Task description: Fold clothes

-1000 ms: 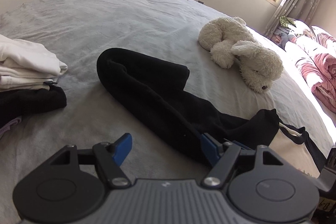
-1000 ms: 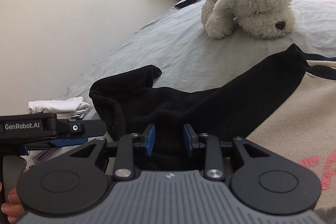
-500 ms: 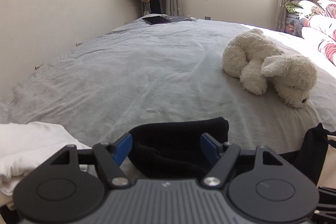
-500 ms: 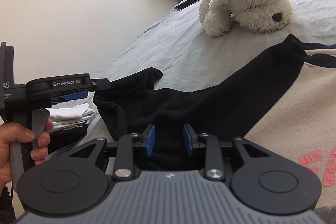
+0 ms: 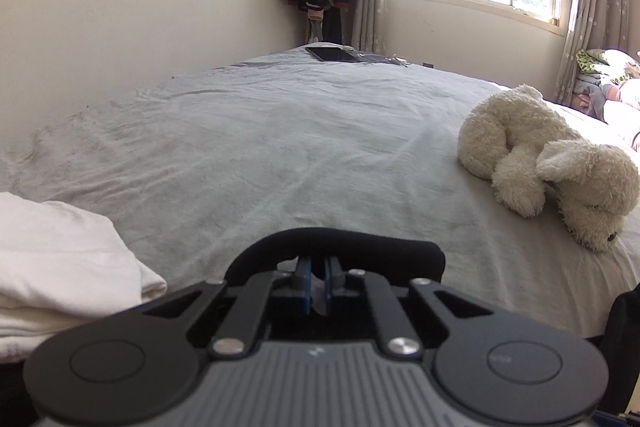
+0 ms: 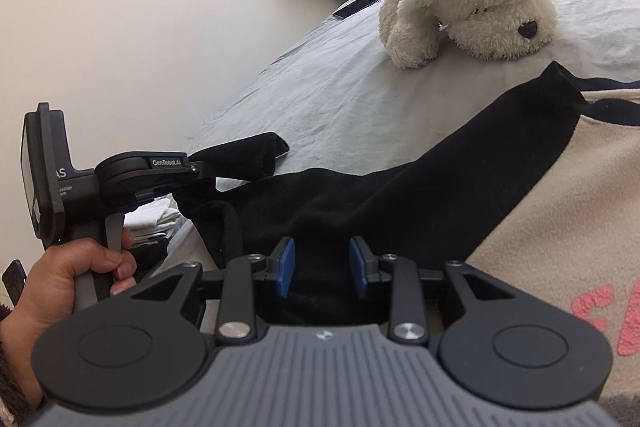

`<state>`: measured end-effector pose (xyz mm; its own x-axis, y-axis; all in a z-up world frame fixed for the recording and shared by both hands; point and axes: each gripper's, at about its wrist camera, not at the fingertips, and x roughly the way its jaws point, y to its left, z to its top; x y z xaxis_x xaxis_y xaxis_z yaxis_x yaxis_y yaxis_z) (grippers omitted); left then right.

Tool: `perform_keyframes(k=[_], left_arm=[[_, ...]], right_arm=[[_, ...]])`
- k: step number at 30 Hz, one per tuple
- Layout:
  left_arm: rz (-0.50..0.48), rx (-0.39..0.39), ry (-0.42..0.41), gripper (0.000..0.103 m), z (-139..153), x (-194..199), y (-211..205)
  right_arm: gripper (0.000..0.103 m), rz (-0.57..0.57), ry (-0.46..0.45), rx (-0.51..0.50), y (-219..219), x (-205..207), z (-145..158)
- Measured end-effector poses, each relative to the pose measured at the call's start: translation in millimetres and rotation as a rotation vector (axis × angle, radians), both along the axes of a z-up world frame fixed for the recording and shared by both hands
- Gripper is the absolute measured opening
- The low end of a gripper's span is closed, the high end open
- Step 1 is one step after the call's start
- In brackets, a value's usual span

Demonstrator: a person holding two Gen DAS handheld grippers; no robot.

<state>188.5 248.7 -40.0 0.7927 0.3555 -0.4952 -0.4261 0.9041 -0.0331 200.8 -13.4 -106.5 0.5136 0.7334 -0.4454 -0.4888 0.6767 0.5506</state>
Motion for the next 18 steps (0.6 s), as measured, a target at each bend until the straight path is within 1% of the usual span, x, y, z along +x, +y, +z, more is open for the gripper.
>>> perform_keyframes(k=[4,6,10,16,18], left_arm=[[0.097,-0.014,-0.083,0.006,18,-21,16],[0.144,-0.021,-0.106,0.006,24,-31,23],[0.221,-0.029,-0.128,0.006,34,-46,37],[0.331,-0.084,-0.13,0.006,34,-57,49],[0.366,-0.103,-0.134,0.007,33,-60,52]], right_arm=[[0.033,0.0,0.0,0.0,0,0,0],[0.033,0.001,0.0,0.001,-1,0,0],[0.033,0.001,0.001,0.003,-1,1,0],[0.033,0.003,0.003,0.007,-2,1,-1],[0.033,0.003,0.004,0.01,-2,1,-1]])
